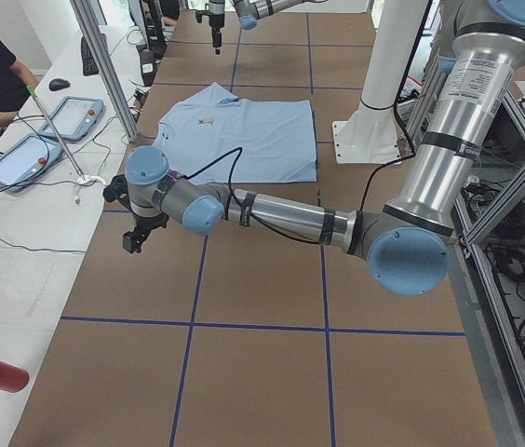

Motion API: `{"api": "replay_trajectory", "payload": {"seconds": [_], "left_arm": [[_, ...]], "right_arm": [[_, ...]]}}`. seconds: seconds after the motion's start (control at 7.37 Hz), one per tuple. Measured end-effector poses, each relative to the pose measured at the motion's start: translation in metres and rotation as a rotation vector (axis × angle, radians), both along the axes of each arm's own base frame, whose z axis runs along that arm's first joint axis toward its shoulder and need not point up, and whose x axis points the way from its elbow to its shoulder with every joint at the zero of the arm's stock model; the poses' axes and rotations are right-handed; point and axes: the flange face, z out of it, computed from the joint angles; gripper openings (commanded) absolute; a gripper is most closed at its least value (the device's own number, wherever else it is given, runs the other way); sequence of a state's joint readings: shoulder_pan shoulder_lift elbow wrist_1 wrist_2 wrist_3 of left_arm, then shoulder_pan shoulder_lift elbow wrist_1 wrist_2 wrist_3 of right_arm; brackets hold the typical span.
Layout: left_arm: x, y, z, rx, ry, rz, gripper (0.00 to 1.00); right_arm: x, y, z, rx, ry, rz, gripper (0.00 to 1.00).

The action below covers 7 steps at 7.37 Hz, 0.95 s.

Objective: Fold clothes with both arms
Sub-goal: 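Move the right gripper to the sleeve nearest it and grasp its edge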

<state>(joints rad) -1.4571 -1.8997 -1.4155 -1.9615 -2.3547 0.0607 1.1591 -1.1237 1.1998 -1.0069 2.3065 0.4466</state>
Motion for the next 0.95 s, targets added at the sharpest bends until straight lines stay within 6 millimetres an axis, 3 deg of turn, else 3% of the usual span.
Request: {"api": "replay_trajectory", "payload": {"seconds": [0.27, 0.54, 0.95], "left_arm": [[0.001, -0.004, -0.006, 0.017, 0.006, -0.006, 1.0], [0.001, -0.004, -0.013, 0.033, 0.009, -0.006, 1.0], [0.001, -0.004, -0.017, 0.041, 0.012, -0.006, 1.0]], "right_arm": [[-0.056, 0.004, -0.018, -0.017, 0.014, 0.009, 1.0], [-0.096, 0.012, -0.027, -0.027, 0.027, 0.001, 1.0], [-0.128, 0.011, -0.031, -0.045, 0.053, 0.006, 0.9]]}}
